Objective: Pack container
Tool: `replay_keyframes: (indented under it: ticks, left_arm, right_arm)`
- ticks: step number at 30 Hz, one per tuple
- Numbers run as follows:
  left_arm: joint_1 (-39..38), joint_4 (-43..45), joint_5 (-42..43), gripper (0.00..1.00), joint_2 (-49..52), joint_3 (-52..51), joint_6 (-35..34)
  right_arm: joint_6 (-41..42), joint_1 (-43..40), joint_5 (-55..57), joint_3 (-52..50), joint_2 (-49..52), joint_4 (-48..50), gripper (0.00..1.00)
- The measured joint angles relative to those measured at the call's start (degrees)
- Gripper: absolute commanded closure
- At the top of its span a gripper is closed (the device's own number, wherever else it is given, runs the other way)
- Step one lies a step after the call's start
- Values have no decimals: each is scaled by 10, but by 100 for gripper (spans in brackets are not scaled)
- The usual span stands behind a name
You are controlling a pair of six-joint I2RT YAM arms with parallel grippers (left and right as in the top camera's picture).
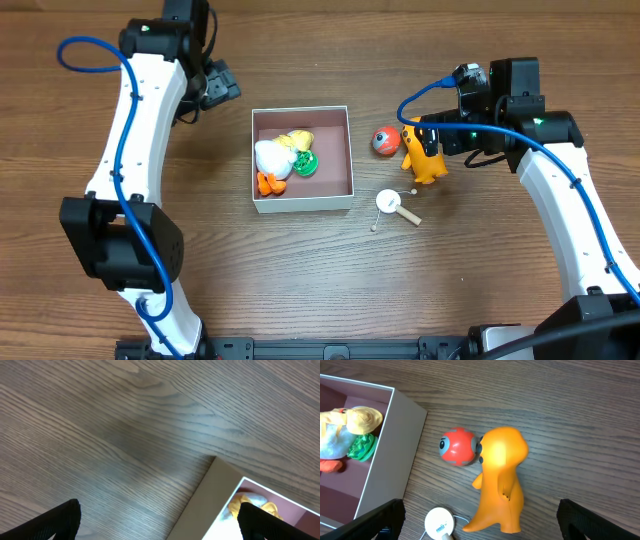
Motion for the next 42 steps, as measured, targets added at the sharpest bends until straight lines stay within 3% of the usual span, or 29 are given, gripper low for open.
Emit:
replay_keyframes:
  ticks: [31,42]
  left_arm:
    - [2,0,4,0,0,0,0]
    - [2,0,4,0,0,0,0]
  right_arm:
    - [0,0,0,0,1,13,0]
    - [0,0,29,0,99,24,0]
